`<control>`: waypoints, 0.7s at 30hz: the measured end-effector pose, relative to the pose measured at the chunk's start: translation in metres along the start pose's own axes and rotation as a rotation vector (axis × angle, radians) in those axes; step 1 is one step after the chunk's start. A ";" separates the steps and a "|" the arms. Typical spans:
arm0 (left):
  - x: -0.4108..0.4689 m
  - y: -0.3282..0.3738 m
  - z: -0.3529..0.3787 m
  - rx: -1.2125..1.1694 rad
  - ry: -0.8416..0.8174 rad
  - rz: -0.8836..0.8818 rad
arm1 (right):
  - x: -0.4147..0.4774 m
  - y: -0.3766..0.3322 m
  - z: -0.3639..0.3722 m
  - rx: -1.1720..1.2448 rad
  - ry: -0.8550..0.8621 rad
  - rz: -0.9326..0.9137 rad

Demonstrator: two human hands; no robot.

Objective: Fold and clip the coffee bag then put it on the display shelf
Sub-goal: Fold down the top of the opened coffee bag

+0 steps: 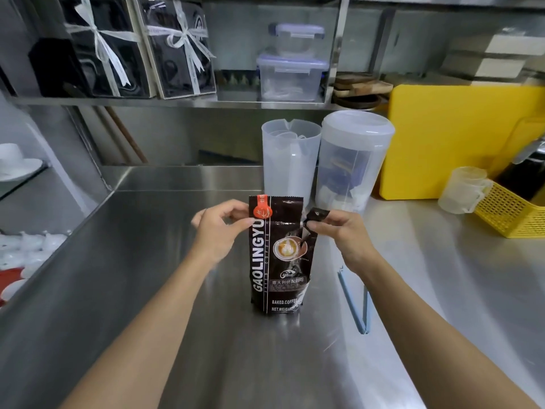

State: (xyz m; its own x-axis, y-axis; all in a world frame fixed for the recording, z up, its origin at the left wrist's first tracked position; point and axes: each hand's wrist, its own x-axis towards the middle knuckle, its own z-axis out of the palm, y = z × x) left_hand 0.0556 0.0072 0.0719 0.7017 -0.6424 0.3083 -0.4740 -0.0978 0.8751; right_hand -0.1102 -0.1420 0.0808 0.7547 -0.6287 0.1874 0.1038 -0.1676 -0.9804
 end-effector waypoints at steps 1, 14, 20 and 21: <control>-0.001 0.000 -0.001 -0.017 -0.011 0.006 | -0.001 0.001 -0.001 0.027 0.006 -0.014; -0.020 0.012 -0.002 0.016 -0.070 0.018 | -0.015 0.001 -0.007 -0.045 -0.093 -0.088; -0.027 0.024 0.004 0.231 -0.033 0.055 | -0.023 -0.006 -0.002 -0.111 -0.023 -0.075; -0.027 0.024 0.004 0.240 -0.031 0.055 | -0.024 -0.007 0.000 -0.108 -0.008 -0.084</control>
State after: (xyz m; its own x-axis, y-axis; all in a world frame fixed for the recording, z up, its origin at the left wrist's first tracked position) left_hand 0.0227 0.0191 0.0827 0.6563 -0.6746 0.3380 -0.6264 -0.2374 0.7424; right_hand -0.1293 -0.1255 0.0830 0.7516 -0.6028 0.2677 0.0969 -0.3006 -0.9488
